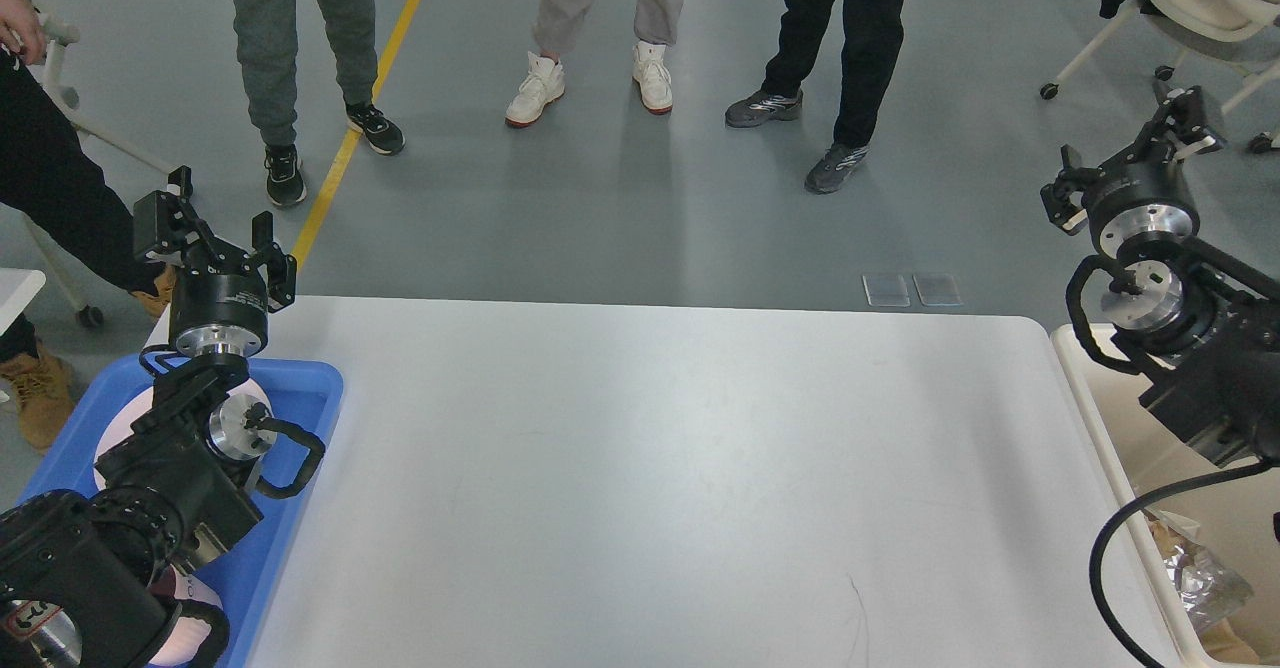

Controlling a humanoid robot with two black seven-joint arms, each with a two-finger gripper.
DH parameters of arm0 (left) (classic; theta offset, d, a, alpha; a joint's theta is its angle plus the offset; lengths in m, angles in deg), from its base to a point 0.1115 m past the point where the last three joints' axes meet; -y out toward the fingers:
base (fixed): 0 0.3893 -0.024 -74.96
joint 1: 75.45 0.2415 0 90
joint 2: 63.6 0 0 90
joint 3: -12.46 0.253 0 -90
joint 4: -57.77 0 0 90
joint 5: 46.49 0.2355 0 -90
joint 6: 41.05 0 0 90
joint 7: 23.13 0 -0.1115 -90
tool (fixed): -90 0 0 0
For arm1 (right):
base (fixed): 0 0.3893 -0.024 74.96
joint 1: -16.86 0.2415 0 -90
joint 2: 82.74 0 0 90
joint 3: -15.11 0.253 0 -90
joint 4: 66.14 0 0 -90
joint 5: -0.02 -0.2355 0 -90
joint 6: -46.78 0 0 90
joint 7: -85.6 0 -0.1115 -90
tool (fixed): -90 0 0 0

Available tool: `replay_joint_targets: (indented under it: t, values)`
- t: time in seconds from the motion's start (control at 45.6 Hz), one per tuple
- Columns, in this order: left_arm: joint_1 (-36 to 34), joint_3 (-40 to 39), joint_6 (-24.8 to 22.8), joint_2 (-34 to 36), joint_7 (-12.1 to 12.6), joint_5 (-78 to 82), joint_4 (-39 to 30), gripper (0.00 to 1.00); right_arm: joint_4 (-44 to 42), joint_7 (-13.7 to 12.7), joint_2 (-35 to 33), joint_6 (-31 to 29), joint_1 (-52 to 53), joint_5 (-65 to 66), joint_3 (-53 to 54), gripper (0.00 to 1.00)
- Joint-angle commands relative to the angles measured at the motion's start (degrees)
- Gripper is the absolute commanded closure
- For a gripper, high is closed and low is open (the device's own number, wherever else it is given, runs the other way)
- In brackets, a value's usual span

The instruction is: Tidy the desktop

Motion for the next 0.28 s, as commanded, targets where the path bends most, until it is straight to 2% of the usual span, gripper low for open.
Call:
replay_joint_targets:
  t: [0.0,0.263]
  values:
    - [0.0,0.0,0.0,0.0,0.0,0.0,0.0,0.04,0.0,0.1,2.5,-1.1,-1.3,0.0,3.7,0.00]
    - [0.0,0.0,0.0,0.0,0.0,0.0,0.0,0.04,0.0,0.2,4.1,-2.7,-1.7,0.0,4.4,0.00]
